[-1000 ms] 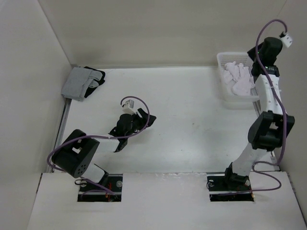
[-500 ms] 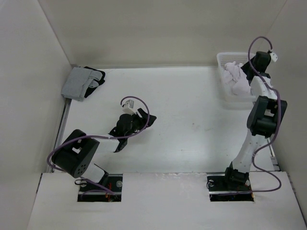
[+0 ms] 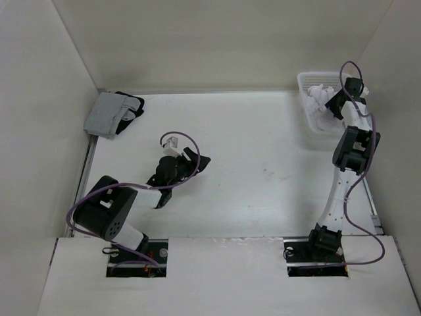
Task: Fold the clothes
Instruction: Grab the tank top from the pile
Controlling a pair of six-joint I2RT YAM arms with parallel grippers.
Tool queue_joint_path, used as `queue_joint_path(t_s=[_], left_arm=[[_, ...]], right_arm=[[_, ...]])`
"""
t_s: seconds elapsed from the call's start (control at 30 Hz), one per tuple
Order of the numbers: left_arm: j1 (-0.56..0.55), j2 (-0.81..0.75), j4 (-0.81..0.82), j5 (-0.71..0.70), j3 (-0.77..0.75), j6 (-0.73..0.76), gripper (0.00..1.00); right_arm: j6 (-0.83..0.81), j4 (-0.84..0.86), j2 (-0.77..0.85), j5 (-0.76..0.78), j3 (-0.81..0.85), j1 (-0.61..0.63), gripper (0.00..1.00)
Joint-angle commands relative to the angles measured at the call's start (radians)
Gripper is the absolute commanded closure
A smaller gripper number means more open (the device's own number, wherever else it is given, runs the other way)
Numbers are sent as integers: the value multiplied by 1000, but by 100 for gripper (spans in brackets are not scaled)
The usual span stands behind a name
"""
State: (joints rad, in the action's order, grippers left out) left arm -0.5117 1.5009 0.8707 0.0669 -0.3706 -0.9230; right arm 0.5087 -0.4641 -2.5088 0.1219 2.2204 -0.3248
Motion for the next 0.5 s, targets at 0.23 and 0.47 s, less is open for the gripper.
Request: queue_joint_path(t_s=[0.23,0.47], left_arm=[[104,-5,171,93,64,-99,45],[120,-36,174,88,78,-94,45]], right_arm=[[-90,-355,-76,-79,216,17,74],[-81,-383,-67,-94,205,19,97]])
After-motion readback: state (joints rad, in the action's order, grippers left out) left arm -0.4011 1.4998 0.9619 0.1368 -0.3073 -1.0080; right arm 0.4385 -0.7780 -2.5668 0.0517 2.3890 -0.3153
